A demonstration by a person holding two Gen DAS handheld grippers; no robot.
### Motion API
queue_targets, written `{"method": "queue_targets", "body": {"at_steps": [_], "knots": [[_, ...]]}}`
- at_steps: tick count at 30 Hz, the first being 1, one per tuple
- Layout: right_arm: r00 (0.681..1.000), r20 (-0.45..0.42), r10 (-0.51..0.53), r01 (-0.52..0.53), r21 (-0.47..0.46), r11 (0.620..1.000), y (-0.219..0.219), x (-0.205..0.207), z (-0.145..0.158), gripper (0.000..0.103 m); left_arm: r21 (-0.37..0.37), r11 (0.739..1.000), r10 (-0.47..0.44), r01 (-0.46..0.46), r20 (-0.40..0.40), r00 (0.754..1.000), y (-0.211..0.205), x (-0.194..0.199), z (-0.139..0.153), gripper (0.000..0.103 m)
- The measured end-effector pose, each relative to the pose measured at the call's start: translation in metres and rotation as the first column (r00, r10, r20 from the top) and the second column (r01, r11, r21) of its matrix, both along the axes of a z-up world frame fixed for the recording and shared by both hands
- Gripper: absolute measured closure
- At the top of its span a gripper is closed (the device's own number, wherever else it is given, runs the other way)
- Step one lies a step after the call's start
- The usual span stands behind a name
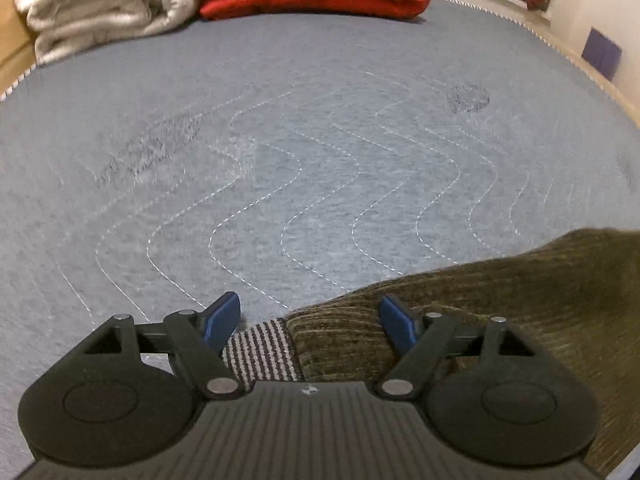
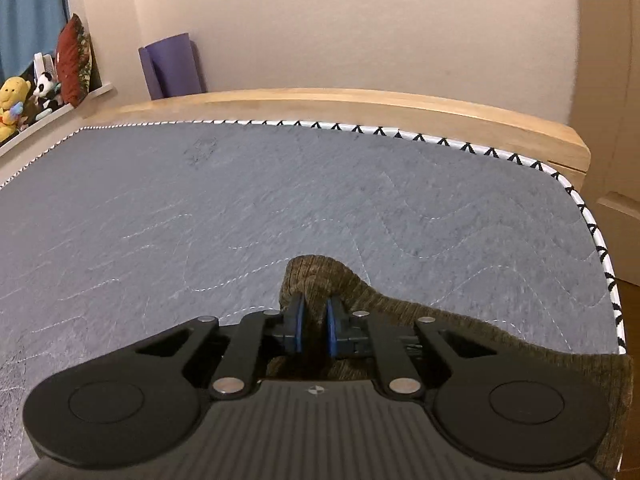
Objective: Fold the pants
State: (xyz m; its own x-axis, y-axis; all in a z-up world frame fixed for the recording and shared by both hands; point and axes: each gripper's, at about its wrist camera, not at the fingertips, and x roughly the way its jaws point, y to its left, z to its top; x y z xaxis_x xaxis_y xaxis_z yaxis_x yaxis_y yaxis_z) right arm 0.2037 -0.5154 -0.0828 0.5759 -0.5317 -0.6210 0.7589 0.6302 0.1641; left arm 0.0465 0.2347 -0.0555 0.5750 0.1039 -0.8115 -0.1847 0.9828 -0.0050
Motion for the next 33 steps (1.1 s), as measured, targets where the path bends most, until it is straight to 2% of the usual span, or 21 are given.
{"method": "queue_targets", "body": {"at_steps": [2, 5, 6, 7, 10, 12, 14, 16, 17, 18, 20, 21, 22, 24, 25, 26, 28, 30, 32, 33], "knots": [[1.000, 0.026, -0.014, 0.013, 0.031, 0.999, -0.002, -0.003, 0.001, 0.082, 0.008, 1.000, -0.008, 0.008, 0.003, 1.000, 0.001, 0.000, -0.002, 0.028], [0.999, 0.045, 0.008, -0.012, 0.093, 0.996, -0.008, -0.007, 0.006, 0.060, 0.107, 0.992, -0.073, 0.074, -0.012, 0.997, -0.007, 0.002, -0.011, 0.029], [0.998, 0.057, 0.007, -0.013, 0.098, 0.995, -0.010, -0.011, 0.010, 0.047, 0.125, 0.989, -0.079, 0.080, -0.015, 0.997, -0.009, 0.001, -0.013, 0.029], [0.998, 0.071, -0.003, -0.004, 0.094, 0.996, -0.011, -0.018, 0.016, 0.041, 0.134, 0.988, -0.080, 0.081, -0.017, 0.997, -0.009, 0.000, -0.012, 0.029], [0.994, 0.110, 0.011, -0.022, 0.101, 0.995, -0.021, -0.040, 0.032, 0.039, 0.156, 0.986, -0.062, 0.063, -0.013, 0.998, -0.014, 0.000, -0.003, 0.030], [0.989, 0.139, 0.047, -0.064, 0.117, 0.991, -0.029, -0.057, 0.041, 0.039, 0.225, 0.973, -0.052, 0.043, 0.036, 0.998, -0.023, -0.006, 0.011, 0.030], [0.982, 0.143, 0.125, -0.143, 0.122, 0.982, -0.034, -0.073, 0.046, 0.037, 0.281, 0.959, -0.075, 0.044, 0.102, 0.992, -0.033, -0.017, 0.030, 0.026], [0.964, 0.096, 0.249, -0.259, 0.108, 0.960, -0.032, -0.085, 0.045, 0.037, 0.258, 0.963, -0.126, 0.082, 0.157, 0.980, -0.040, -0.030, 0.045, 0.026], [0.945, 0.059, 0.323, -0.327, 0.085, 0.941, -0.027, -0.091, 0.043, 0.037, 0.223, 0.968, -0.152, 0.112, 0.172, 0.973, -0.043, -0.037, 0.049, 0.028], [0.924, 0.022, 0.381, -0.381, 0.060, 0.922, -0.022, -0.097, 0.042, 0.037, 0.188, 0.971, -0.178, 0.145, 0.171, 0.969, -0.045, -0.042, 0.051, 0.031], [0.877, -0.046, 0.478, -0.477, 0.033, 0.878, -0.015, -0.111, 0.037, 0.037, 0.130, 0.968, -0.232, 0.214, 0.149, 0.961, -0.051, -0.051, 0.049, 0.051], [0.860, -0.066, 0.506, -0.505, 0.031, 0.863, -0.014, -0.119, 0.035, 0.037, 0.116, 0.963, -0.256, 0.242, 0.136, 0.957, -0.054, -0.057, 0.049, 0.069], [0.857, -0.086, 0.508, -0.506, 0.042, 0.861, -0.017, -0.126, 0.032, 0.037, 0.123, 0.958, -0.276, 0.261, 0.125, 0.953, -0.058, -0.062, 0.049, 0.077], [0.873, -0.175, 0.454, -0.439, 0.122, 0.890, -0.034, -0.136, 0.016, 0.041, 0.168, 0.946, -0.294, 0.279, 0.075, 0.953, -0.063, -0.069, 0.044, 0.083], [0.875, -0.187, 0.446, -0.423, 0.152, 0.893, -0.042, -0.142, 0.009, 0.050, 0.175, 0.944, -0.290, 0.280, 0.031, 0.957, -0.061, -0.071, 0.037, 0.083], [0.876, -0.156, 0.457, -0.438, 0.139, 0.888, -0.044, -0.149, 0.012, 0.050, 0.174, 0.939, -0.294, 0.296, -0.037, 0.955, -0.058, -0.072, 0.026, 0.083], [0.881, -0.143, 0.450, -0.432, 0.139, 0.891, -0.045, -0.154, 0.018, 0.050, 0.224, 0.905, -0.344, 0.361, -0.111, 0.932, -0.058, -0.081, 0.012, 0.083], [0.903, -0.109, 0.415, -0.400, 0.138, 0.906, -0.049, -0.159, 0.027, 0.050, 0.262, 0.881, -0.375, 0.394, -0.120, 0.919, -0.061, -0.090, 0.010, 0.083], [0.939, -0.062, 0.337, -0.327, 0.140, 0.935, -0.056, -0.166, 0.035, 0.047, 0.267, 0.885, -0.365, 0.381, -0.110, 0.924, -0.063, -0.093, 0.015, 0.083], [0.959, -0.051, 0.278, -0.268, 0.144, 0.952, -0.062, -0.171, 0.036, 0.040, 0.274, 0.884, -0.368, 0.379, -0.093, 0.925, -0.063, -0.093, 0.017, 0.081]]}}
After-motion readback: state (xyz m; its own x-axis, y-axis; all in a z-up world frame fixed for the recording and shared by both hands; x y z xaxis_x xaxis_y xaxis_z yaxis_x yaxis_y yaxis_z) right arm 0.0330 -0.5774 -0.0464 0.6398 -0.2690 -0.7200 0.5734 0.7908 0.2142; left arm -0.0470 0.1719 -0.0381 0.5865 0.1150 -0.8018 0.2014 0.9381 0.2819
